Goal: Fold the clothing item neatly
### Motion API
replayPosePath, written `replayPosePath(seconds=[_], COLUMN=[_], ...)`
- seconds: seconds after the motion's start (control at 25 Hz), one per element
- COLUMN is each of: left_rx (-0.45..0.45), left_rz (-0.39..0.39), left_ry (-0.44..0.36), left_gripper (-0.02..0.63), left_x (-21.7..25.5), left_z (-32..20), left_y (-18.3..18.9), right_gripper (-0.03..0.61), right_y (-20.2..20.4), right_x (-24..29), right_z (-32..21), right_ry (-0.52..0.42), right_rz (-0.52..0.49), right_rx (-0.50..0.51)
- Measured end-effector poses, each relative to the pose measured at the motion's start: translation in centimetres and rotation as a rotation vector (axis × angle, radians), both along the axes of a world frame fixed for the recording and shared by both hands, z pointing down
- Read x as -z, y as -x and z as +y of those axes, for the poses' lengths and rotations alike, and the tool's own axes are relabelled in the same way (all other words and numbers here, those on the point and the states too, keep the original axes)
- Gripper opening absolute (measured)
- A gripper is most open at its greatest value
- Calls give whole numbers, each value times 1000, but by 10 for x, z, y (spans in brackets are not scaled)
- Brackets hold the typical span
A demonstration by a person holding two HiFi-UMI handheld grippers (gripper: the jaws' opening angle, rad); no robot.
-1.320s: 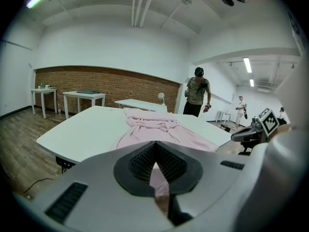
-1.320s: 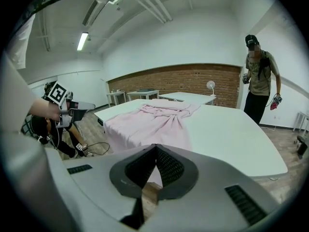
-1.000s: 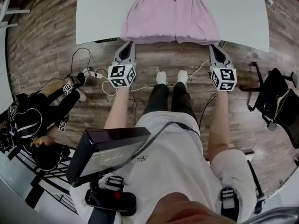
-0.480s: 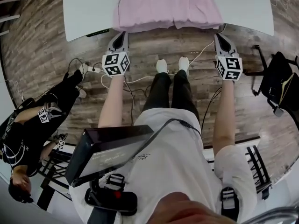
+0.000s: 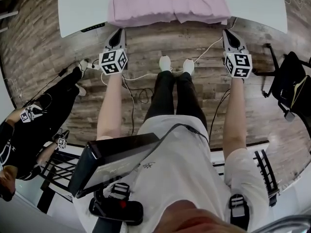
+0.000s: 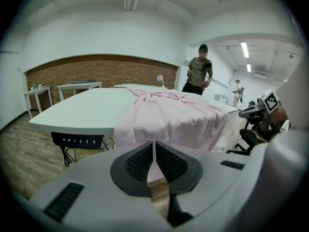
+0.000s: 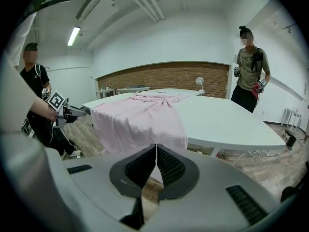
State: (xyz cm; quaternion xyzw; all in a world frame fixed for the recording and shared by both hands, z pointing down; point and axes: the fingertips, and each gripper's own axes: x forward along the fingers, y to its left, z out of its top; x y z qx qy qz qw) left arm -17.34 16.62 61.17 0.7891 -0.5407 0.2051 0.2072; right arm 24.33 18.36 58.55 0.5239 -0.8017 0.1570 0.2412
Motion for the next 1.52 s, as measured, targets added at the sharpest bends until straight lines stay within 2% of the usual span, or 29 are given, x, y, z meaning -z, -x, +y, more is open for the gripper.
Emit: replayPosePath(seconds=[0.2,0.28,0.4,0.56,0.8,0.96,1.12,1.28,1.36,1.52], left_rx=[15,17,31,68,82,35,-40,-89,-120,-156], left_rz=[-60,-68,-73,-91,-124,-127,-94,-73,-84,-101], left_ry=[17,22,29,60,105,114,111,89,80,74], left_gripper=[6,27,42,90,145,209,224,229,229,229], left_x=[-22,-33,-53,-81,-125,-145,-153,-140,-139,-146], left_z=[2,3,2,6,-11,-35,-40,-71,-81,-84], left_y=[7,8,9,15,66,113,131,194,203,204], right_gripper=[5,9,50,75,105,157,205,253,269,271], right_y=[-11,-14,-20,-28,-8,25,40,104,114,103], right_x=[-36,-52,-72,-93,-129,-149,-166,-159,-164,-176], right_z=[-14,-17,-20,-16,-31,-54,-57,-88,-98,-104], right_ry=[28,39,50,66,92,105,116,117,118,116], right_rz=[44,62,81,78,102,96,93,93,92,119], right_rx=[64,77,83,75,81,97,130,184,214,241])
